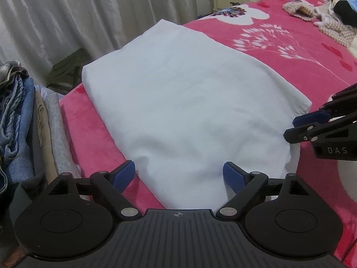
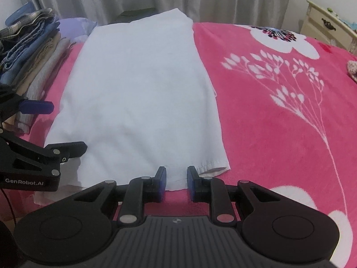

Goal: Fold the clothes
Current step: 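Withdraw both open grippers back from the placed white shirt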

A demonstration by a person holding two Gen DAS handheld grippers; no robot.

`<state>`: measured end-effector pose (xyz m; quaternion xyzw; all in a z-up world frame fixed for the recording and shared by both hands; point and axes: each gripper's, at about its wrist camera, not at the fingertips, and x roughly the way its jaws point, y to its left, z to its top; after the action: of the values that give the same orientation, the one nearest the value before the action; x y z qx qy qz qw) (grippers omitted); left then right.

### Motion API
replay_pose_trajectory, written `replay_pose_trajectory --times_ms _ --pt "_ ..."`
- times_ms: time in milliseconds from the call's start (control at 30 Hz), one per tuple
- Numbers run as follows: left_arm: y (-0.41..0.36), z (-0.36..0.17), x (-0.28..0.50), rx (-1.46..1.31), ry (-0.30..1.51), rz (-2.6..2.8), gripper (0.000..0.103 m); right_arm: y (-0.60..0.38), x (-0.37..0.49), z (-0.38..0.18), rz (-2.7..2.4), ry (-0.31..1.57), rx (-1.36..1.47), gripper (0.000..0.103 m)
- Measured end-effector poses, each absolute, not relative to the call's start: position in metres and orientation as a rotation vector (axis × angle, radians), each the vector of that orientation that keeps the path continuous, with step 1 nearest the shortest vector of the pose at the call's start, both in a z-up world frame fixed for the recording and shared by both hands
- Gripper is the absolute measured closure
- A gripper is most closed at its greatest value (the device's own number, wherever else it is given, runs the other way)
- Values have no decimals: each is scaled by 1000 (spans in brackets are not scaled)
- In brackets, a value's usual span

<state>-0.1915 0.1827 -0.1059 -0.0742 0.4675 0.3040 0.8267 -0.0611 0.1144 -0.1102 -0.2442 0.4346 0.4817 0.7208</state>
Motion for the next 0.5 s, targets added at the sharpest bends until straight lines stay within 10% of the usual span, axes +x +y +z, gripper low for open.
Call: replay_pose_trajectory --times_ms 500 --pt "181 -90 -196 -203 945 669 9 110 -62 -101 1054 958 -535 81"
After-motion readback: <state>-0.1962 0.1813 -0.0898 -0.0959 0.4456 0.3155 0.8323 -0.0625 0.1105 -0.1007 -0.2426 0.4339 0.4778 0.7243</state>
